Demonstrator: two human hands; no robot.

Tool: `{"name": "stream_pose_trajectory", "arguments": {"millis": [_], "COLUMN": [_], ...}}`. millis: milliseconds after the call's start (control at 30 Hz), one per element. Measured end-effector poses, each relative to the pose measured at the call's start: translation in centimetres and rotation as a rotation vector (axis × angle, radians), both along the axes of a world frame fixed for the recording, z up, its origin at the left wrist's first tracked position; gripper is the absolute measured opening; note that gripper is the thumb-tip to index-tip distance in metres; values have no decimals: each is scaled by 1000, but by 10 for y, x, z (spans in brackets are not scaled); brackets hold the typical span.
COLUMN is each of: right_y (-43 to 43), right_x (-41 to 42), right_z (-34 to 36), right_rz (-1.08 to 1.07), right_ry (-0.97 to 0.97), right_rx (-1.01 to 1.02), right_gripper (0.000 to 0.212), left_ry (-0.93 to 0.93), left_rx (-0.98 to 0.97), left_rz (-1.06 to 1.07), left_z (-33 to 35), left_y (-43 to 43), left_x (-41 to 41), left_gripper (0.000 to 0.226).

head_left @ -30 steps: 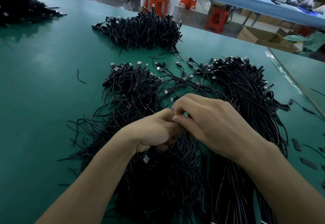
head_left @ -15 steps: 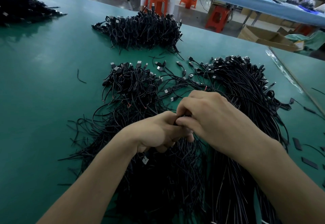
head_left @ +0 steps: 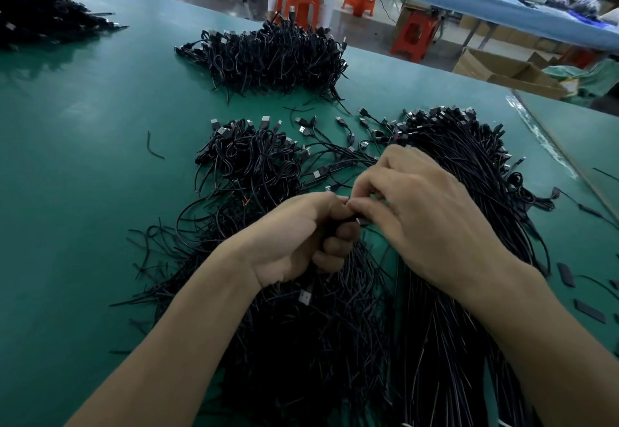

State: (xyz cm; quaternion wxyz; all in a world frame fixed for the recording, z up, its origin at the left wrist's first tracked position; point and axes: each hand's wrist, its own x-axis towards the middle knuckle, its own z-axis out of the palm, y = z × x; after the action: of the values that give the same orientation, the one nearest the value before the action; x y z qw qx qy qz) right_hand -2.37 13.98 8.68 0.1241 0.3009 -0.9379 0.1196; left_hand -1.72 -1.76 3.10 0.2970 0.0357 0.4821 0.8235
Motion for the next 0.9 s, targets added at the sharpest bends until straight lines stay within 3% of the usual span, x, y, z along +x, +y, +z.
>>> {"name": "stream_pose_trajectory", "arguments": {"millis": [167,267,433,567,667,800,900], "right_y": [0,-1,-7,-6,-3,-7,-13], "right_x": [-3,0,10,6,4,5,7], "right_z": [-11,-19,-25,-15,-10,-14,-15], "right_rz": [-5,-9,49,12,6,-14,4], "right_ry": [49,61,-221,-152,-84,-154,-290], "right_rx": [-193,-415,-920,-837,-748,-750,-883], "right_gripper": [9,7,14,18,18,18,8], "left_ry": [77,131,450,519,616,929,978], "left_rx": [167,213,-17,-49,-274,-721,-775], "left_rz": [139,204,393,392,428,692,768], "left_z": [2,5,3,1,0,-1,-2], "left_y": [1,0,4,3,1,-5,-7], "left_x": [1,2,3,4,1,-1,1], "left_gripper": [18,11,19,23,38,31,24]}}
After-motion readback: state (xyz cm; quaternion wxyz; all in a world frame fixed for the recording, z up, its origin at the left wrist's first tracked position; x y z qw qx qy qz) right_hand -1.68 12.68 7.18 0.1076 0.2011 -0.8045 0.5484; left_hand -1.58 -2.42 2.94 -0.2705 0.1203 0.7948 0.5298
